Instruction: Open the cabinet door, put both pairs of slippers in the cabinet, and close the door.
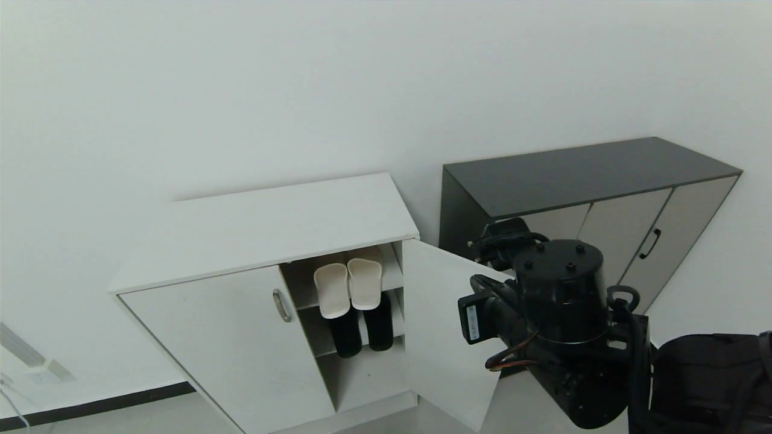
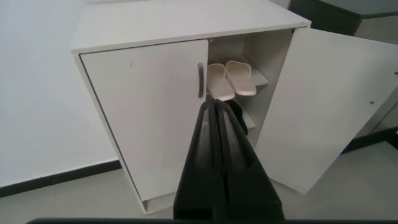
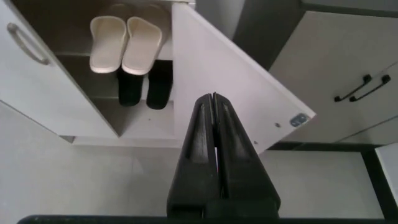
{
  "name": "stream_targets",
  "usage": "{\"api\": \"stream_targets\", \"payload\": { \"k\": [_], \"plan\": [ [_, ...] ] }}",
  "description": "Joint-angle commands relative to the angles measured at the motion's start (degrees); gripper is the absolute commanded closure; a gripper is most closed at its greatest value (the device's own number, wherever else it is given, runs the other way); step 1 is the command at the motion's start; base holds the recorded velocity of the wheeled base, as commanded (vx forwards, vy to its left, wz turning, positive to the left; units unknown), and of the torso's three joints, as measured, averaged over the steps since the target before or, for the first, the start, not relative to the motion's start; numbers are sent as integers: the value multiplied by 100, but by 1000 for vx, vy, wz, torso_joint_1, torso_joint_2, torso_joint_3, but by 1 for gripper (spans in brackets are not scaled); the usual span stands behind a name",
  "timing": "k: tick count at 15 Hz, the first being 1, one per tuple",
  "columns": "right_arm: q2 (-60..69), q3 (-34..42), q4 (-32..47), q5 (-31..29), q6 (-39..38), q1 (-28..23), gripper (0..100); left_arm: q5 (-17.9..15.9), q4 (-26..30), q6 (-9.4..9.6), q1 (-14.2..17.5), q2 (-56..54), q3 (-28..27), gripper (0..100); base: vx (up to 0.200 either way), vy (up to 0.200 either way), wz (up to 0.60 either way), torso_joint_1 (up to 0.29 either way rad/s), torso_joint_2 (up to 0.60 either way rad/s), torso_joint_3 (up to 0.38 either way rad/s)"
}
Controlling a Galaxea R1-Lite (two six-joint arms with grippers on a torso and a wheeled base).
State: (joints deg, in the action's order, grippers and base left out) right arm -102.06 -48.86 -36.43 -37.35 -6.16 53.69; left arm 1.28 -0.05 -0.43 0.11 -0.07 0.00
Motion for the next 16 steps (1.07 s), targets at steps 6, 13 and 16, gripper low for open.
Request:
{"api": "stream_targets", "payload": {
  "k": [6, 13, 16],
  "plan": [
    [-16, 34, -14, 9, 9, -7, 100, 4, -4, -1, -2, 7, 0, 100, -33, 0, 0, 0, 1, 0],
    [-95, 52, -14, 9, 0, -201, 100, 4, -4, -1, -2, 7, 0, 100, -143, 0, 0, 2, 2, 2],
    [-191, -150, -348, 606, 0, -807, 100, 4, -4, -1, -2, 7, 0, 100, 0, 0, 0, 0, 0, 0]
  ]
}}
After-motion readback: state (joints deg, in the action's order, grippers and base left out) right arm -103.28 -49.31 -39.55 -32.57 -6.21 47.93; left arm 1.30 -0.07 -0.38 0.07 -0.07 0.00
